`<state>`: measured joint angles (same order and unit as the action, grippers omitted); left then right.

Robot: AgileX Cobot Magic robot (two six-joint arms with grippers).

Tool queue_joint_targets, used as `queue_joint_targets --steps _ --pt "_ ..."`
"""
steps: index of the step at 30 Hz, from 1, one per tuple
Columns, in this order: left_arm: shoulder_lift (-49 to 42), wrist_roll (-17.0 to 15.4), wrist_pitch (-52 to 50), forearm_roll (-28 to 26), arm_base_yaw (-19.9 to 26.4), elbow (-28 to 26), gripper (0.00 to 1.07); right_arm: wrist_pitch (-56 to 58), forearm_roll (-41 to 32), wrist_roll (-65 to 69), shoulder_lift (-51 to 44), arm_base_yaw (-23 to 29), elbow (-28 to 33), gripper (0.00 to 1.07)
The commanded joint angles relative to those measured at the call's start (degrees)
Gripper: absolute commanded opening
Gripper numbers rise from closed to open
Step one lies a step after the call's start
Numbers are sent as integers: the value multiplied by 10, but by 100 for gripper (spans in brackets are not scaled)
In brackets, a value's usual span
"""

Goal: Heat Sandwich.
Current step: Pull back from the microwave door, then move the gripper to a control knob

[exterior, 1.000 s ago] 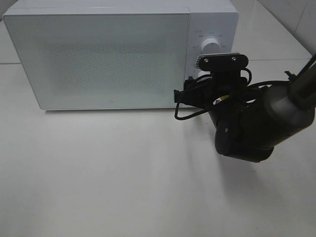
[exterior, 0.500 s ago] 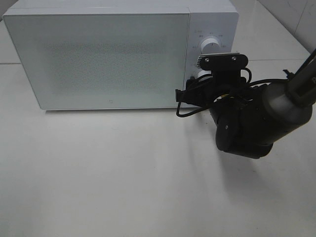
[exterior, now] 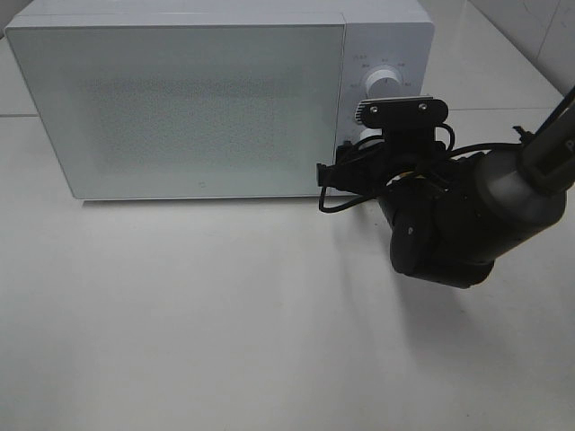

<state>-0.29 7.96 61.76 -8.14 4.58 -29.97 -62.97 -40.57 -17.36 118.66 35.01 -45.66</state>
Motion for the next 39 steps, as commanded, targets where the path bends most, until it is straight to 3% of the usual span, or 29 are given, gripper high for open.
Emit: queue_joint_targets --steps 1,11,16,18,19,20,24,29,39 --pt "-10 -1 -1 -2 -3 2 98 -2 13 -3 -1 4 -9 74" --pt "-10 -1 -1 -2 -3 2 98 -6 7 -17 -7 5 -9 73" --pt "-10 -1 -1 -2 -3 2 98 -16 3 -17 -7 5 -9 63" --pt "-10 -1 -1 -2 -3 2 98 -21 2 -17 -7 5 -9 55" --pt "-10 -1 -1 -2 -3 2 98 -26 2 -17 -7 5 -9 44" --pt "-10 -1 -1 -2 -3 2 98 -26 2 -17 -7 5 -9 44" --pt "-10 -1 -1 -2 -3 2 98 -32 1 -17 -7 5 -9 14" --pt "-10 -1 -1 -2 -3 2 98 -32 1 -17 -7 5 -9 3" --pt "-10 -1 -1 -2 -3 2 98 -32 1 -14 -7 5 -9 6"
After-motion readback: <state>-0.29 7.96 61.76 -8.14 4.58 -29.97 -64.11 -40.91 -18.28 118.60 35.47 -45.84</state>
